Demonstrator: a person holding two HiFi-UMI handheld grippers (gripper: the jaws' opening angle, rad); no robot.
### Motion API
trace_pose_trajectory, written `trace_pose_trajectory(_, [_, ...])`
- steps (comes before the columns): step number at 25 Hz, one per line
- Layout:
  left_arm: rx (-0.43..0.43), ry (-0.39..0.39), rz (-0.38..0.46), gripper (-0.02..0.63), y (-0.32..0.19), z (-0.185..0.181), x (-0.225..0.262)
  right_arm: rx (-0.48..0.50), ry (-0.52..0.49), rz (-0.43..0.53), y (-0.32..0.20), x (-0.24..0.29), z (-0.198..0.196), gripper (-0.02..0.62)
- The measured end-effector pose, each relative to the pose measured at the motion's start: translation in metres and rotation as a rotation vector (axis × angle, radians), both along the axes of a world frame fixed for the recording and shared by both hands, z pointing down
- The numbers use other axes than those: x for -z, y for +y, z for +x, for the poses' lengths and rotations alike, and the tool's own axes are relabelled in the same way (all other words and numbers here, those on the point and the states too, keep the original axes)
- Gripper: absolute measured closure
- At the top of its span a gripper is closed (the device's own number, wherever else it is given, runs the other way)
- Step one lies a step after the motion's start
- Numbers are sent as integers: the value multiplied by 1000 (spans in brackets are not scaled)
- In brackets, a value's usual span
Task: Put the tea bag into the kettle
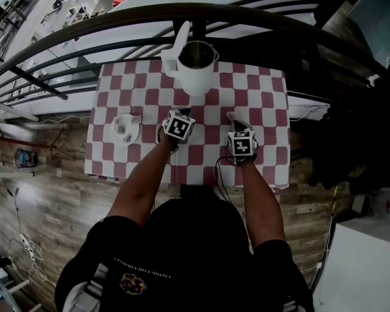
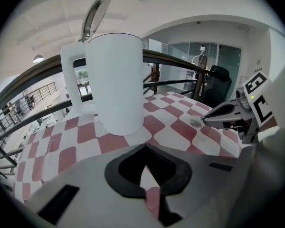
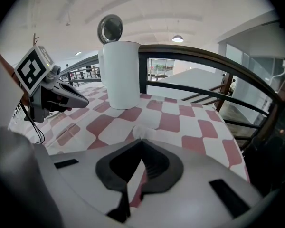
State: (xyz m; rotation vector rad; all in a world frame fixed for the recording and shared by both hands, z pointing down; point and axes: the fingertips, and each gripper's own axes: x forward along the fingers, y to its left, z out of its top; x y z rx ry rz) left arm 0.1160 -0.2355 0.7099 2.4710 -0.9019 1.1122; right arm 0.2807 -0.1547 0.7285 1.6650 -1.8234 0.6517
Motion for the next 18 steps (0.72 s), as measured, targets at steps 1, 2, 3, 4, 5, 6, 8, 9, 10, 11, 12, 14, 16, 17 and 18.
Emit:
trace_pose_trajectory(1, [6,1,-1,607,-1,-2,0,1,-2,-4,0,0,-1,580])
trace_pose_trajectory(2, [11,1,-2,607,-1,-4,0,4,-1,-6,0,0,-3,580])
trace_pose_trajectory(3, [16,-1,-3,607,-1,-7,0,10,2,-6,-1,2,-5,580])
trace_pose_trajectory(4, [21,-2,-1,607,-2,-10,1,15,4,-3,-2,2,-7,580])
trace_pose_trajectory(5, [27,0,1,607,-2,-12,2,19,4,0,-4,3,-10,580])
trace_pose_trajectory(6, [33,2,4,607,-3,-14,3,23,2,1,-5,2,-12,580])
trace_pose_trajectory(8, [43,5,5,607,-3,-19,3,34,-3,6,-9,2,-18,580])
trace_pose_trajectory(9, [47,5,2,607,-3,-21,2,41,-4,8,-10,2,-21,580])
trace_pose_trajectory(10, [49,5,0,607,-3,-23,1,47,-3,9,-12,2,-23,580])
trace_pose_trajectory(11, [51,6,-2,607,-3,-25,0,52,-3,9,-13,2,-26,580])
trace_pose_trajectory(12, [54,8,-3,607,-3,-27,0,56,-2,9,-14,2,-27,580])
trace_pose_trajectory(14, [61,12,0,607,-4,-30,1,65,0,9,-16,3,-31,580])
trace_pose_trajectory(16, [60,13,14,607,-6,-30,6,79,8,5,-18,5,-34,580])
trace_pose_trajectory(17, [56,10,25,607,-8,-30,10,86,13,5,-21,8,-36,580])
trace_pose_trajectory(18, [53,6,36,607,-11,-29,13,92,17,9,-25,11,-37,580])
